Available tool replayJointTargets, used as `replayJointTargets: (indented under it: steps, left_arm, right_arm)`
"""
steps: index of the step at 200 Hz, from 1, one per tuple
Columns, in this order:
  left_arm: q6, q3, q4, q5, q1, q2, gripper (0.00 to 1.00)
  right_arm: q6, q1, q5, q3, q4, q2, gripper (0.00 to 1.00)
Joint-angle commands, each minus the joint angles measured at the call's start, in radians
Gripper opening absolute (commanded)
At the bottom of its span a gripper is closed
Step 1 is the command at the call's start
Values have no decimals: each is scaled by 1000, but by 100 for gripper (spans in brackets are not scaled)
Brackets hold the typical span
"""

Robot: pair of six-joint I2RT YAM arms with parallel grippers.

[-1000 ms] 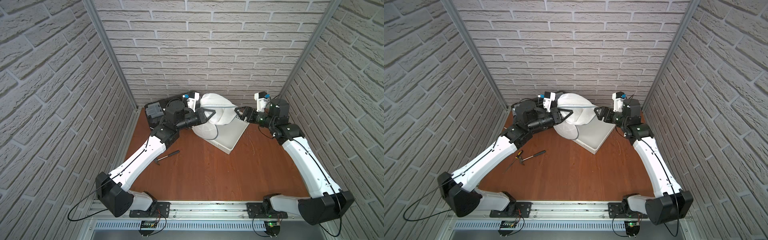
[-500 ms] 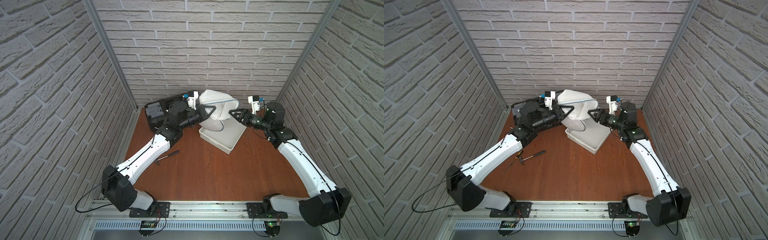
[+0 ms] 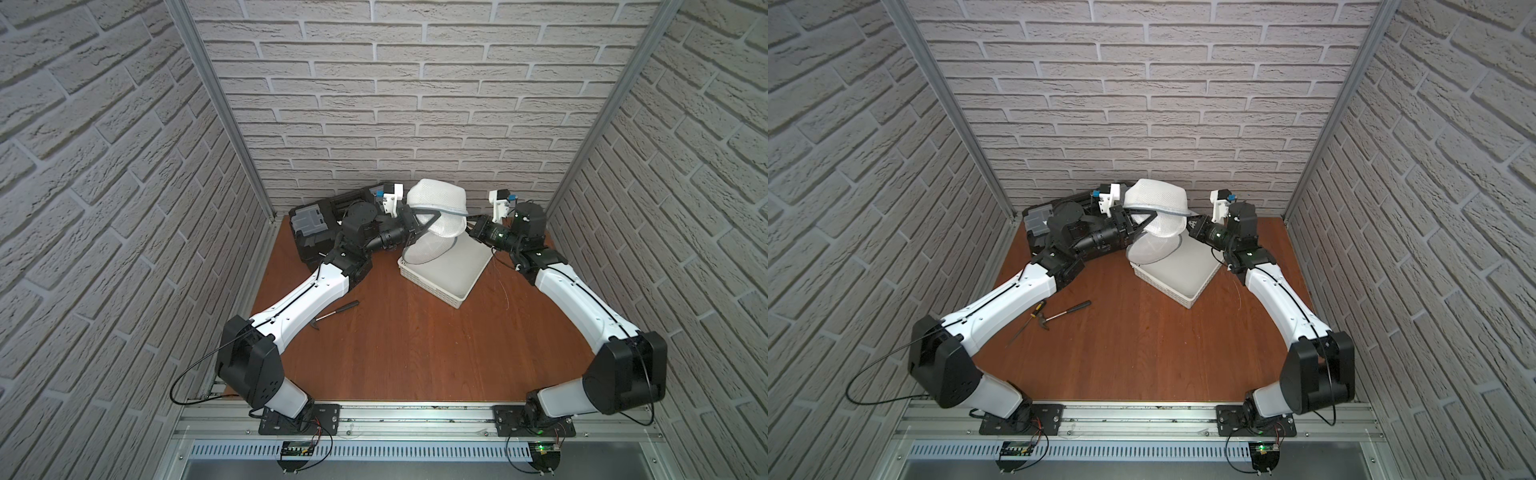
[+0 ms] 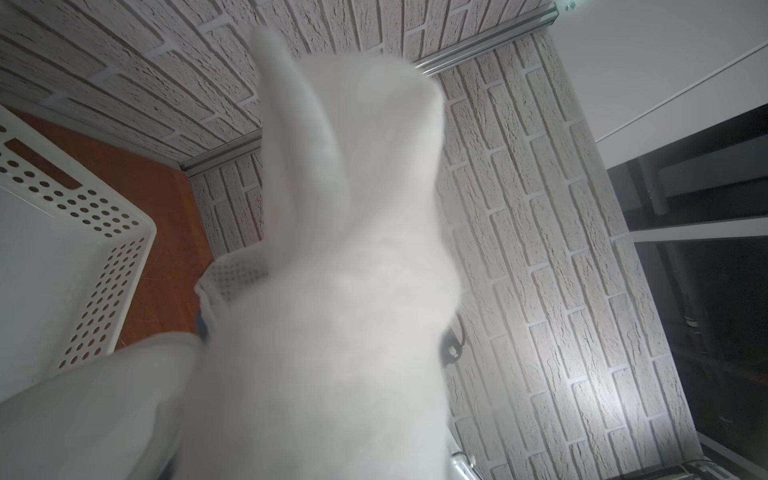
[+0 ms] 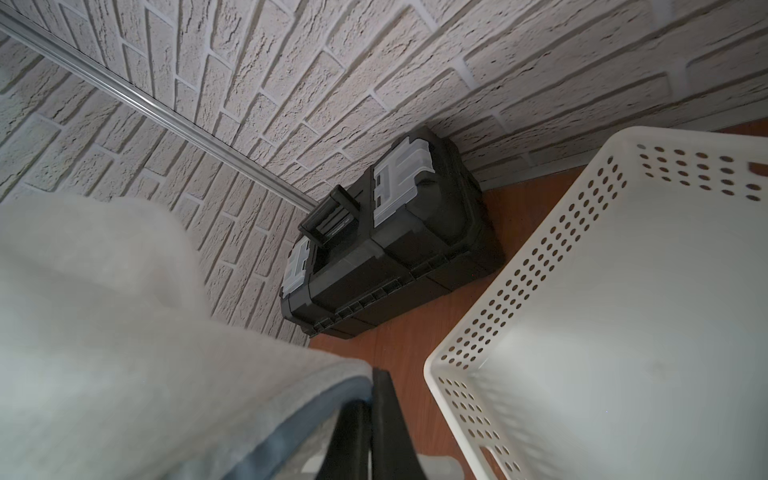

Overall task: Turn the laundry bag inside out
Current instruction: Turn over the laundry bag.

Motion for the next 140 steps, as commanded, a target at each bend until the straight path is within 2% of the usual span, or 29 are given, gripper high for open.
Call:
replayJointTargets:
  steps: [1,31,38,55,74,91,114,140]
  left_arm:
    - [-80,79,120,143,-21,3,0]
    - [-70,133,-48,222,-22,20,0]
    - [-66,136,-77,228,-19,21,0]
    - [-33,144,-178,221,-7,13,0]
    - [-6,137,-275,196,18,-3,0]
    - [-5,113,-313,186,42,-10,0]
    - [-20,102,-328,222,73,0,0]
    - [-23,96,-361,271,114,4,0]
  right_arm:
    - [79,-13,21,77,133,115,3]
    - [67,-13,-44,208,87,213,5]
    - [46,-15,-50,224,53,216,13]
    - [-31,-21,-21,221,-56,182,44]
    - [-184,-22,64,163,-193,91,62]
    - [-338,-23,135,75,-282,-11,68]
    - [-569,-23,157,-23,-372,-130,69]
    - [-753,-23,112,-82,-452,-218,69]
